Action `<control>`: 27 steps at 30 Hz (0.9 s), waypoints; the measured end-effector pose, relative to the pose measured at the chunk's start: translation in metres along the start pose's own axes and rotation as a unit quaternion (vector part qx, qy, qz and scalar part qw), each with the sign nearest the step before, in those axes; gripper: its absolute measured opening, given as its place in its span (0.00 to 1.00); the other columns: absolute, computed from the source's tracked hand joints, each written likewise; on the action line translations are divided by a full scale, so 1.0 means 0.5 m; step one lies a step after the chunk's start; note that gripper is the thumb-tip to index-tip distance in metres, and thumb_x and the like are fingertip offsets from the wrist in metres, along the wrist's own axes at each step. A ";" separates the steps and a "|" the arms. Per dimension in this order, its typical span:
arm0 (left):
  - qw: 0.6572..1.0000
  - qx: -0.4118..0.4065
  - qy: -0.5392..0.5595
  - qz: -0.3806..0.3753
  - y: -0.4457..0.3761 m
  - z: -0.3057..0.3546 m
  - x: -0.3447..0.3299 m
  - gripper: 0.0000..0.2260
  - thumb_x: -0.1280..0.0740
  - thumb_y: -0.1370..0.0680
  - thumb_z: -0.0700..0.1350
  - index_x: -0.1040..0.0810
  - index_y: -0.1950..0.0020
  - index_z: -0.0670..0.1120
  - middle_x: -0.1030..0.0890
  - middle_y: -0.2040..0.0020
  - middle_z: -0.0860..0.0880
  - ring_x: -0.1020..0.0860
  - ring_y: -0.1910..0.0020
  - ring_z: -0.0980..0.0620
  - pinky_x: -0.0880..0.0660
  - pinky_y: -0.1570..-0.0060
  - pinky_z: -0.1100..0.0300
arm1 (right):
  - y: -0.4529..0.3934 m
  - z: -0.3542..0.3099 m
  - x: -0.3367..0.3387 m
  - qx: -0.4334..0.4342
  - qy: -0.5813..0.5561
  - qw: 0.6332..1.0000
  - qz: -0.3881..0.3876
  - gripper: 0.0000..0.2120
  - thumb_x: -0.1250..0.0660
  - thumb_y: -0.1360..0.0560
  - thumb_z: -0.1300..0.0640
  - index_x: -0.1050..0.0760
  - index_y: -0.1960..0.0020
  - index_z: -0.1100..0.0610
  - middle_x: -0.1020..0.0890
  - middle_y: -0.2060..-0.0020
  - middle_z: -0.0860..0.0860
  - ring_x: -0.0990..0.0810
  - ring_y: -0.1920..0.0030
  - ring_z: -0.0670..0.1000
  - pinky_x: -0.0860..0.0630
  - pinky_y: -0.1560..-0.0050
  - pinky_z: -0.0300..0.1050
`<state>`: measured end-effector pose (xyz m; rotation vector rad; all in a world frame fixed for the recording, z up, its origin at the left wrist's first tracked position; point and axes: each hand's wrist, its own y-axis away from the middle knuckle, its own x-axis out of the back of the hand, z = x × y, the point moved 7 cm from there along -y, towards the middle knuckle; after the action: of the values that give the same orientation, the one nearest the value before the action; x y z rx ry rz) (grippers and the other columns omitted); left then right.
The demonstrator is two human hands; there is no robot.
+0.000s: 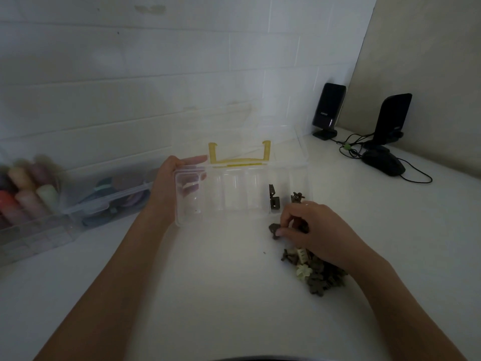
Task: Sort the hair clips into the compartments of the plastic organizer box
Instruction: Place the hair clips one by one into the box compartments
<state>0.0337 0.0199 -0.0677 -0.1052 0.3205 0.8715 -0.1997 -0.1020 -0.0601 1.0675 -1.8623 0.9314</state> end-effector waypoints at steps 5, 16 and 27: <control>1.000 0.016 0.001 0.003 -0.001 -0.005 0.001 0.18 0.47 0.27 0.44 0.16 0.54 0.46 0.19 0.61 0.45 0.24 0.61 0.49 0.29 0.61 0.59 | -0.001 -0.002 -0.006 -0.002 -0.009 1.000 -0.013 0.06 0.29 0.29 0.49 0.26 0.56 0.44 0.23 0.60 0.41 0.24 0.60 0.41 0.24 0.56 0.43; 1.000 -0.002 -0.006 0.022 -0.003 -0.003 0.004 0.18 0.47 0.27 0.43 0.17 0.55 0.47 0.19 0.59 0.46 0.24 0.60 0.50 0.29 0.62 0.61 | -0.004 -0.021 -0.024 0.004 0.007 0.998 -0.057 0.14 0.31 0.30 0.41 0.27 0.46 0.37 0.19 0.54 0.41 0.23 0.58 0.38 0.23 0.53 0.41; 0.999 -0.022 -0.014 0.018 -0.006 -0.004 -0.001 0.20 0.47 0.28 0.43 0.14 0.60 0.48 0.19 0.59 0.45 0.25 0.55 0.47 0.29 0.55 0.57 | -0.016 -0.071 -0.040 0.070 -0.043 0.994 -0.065 0.19 0.29 0.29 0.48 0.29 0.40 0.37 0.21 0.48 0.35 0.20 0.59 0.40 0.22 0.53 0.39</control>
<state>0.0352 0.0169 -0.0695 -0.1276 0.2773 0.9157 -0.1764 -0.0678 -0.0611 1.3169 -1.7935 0.9630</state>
